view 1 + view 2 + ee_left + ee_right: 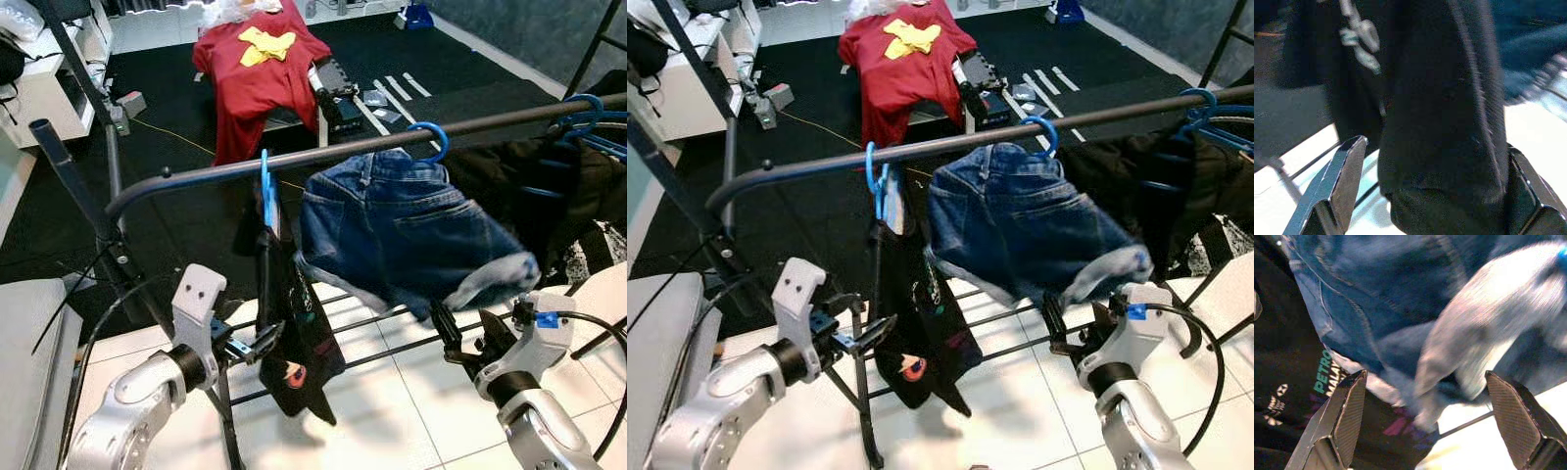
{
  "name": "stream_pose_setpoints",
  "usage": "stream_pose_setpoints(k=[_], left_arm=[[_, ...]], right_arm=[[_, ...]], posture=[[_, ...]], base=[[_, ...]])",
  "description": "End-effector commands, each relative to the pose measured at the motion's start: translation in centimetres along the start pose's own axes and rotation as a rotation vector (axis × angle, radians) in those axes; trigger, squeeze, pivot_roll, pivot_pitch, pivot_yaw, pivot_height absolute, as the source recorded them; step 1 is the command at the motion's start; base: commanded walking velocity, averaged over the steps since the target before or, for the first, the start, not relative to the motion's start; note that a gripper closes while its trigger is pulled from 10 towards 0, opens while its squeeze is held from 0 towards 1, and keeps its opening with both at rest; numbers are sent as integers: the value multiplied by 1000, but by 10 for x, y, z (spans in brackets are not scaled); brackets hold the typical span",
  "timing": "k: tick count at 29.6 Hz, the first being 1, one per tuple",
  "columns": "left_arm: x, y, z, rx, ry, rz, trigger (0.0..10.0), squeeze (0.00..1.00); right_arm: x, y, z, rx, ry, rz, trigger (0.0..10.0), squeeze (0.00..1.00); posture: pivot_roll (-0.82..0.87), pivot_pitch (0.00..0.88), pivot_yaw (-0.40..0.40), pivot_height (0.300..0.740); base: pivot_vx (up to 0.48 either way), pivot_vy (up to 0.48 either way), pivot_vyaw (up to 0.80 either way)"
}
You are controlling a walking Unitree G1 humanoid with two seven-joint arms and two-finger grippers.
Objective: Hang hanger
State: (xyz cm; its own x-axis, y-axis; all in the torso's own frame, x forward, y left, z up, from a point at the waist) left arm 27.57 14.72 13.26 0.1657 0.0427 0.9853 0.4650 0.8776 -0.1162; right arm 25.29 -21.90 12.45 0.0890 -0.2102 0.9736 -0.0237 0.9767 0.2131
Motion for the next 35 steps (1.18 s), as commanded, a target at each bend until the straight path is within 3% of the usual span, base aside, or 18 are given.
stream_pose_setpoints(k=[1, 7, 19, 23, 26, 31, 35], left_arm=[[-6, 8, 3, 43, 18, 15, 10000, 0], [-7, 34, 7, 157, -2, 12, 10000, 0], [5, 34, 11, 78, -53, 34, 10000, 0], [5, 20, 10, -44, -59, 1, 10000, 0], [5, 15, 9, -74, -65, 2, 10000, 0], [1, -27, -6, -122, -110, 77, 10000, 0], [3, -33, -7, -132, -121, 94, 10000, 0]], right_arm=[[-2, 2, 1, 10, 13, -14, 10000, 0], [-2, 2, 1, 10, 14, -11, 10000, 0], [-2, 0, 1, 11, 16, -13, 10000, 0], [-2, 0, 0, 10, 15, -15, 10000, 0], [-2, -1, 0, 10, 15, -14, 10000, 0], [0, -2, 0, -1, 14, 32, 10000, 0], [0, -2, 0, -3, 14, 38, 10000, 0]], posture=[[-111, 163, 31, 740], [-112, 166, 28, 740], [-109, 167, 23, 740], [-108, 167, 26, 740], [-113, 165, 28, 740], [-139, 171, 33, 740], [-139, 171, 33, 740]], base=[[-386, 0, 0], [-395, 0, 0], [-394, 0, 0], [-232, 0, 0], [0, 0, 0], [0, -150, 0], [0, -424, 0]])
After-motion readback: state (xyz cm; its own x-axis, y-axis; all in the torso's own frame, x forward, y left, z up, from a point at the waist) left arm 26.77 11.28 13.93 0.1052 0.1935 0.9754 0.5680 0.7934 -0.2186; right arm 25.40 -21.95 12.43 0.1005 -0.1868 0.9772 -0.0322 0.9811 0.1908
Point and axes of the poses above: a point about 5 cm out from each wrist's last joint towards the gripper, its own z axis pointing back from the gripper into the wrist, its own x axis along the axis of the wrist's last joint, y = z × x, the point moved 2 cm from there along -z, pointing out of the wrist towards the gripper, and after that the axes turned 3 degrees about z, right-handed, at the moved point
